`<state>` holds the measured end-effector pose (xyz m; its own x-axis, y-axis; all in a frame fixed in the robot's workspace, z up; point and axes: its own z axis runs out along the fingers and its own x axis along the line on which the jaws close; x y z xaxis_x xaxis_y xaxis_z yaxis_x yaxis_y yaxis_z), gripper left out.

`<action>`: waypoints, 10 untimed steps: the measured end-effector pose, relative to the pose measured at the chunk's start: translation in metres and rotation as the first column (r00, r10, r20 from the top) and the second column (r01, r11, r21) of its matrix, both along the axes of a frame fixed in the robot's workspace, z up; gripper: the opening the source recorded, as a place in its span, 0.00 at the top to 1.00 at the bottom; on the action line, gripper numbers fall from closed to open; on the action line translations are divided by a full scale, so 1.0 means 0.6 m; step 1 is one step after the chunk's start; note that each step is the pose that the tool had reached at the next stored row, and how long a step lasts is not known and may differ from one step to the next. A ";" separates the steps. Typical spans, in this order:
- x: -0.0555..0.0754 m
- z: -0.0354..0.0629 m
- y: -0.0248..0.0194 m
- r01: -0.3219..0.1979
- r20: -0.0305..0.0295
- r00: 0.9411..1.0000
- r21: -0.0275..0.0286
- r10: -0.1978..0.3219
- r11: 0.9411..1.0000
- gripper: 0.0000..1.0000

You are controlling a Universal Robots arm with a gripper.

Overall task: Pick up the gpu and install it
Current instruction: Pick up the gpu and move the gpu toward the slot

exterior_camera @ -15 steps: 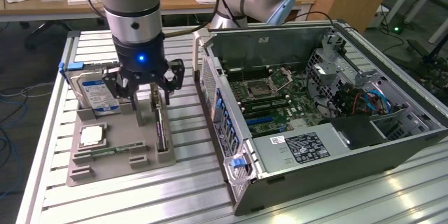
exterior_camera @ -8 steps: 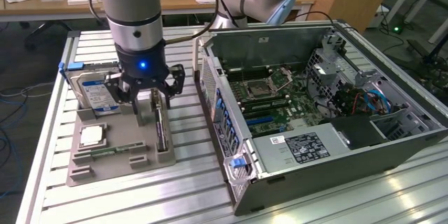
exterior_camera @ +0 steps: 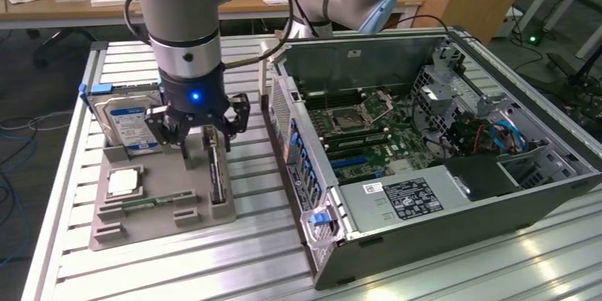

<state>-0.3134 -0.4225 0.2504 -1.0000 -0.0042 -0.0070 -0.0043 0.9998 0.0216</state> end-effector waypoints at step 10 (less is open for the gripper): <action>0.003 -0.030 -0.0012 0.000 0.000 1.000 0.000 0.000 1.000 0.29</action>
<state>-0.3119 -0.4232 0.2326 -1.0000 -0.0041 -0.0071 -0.0043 0.9998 0.0216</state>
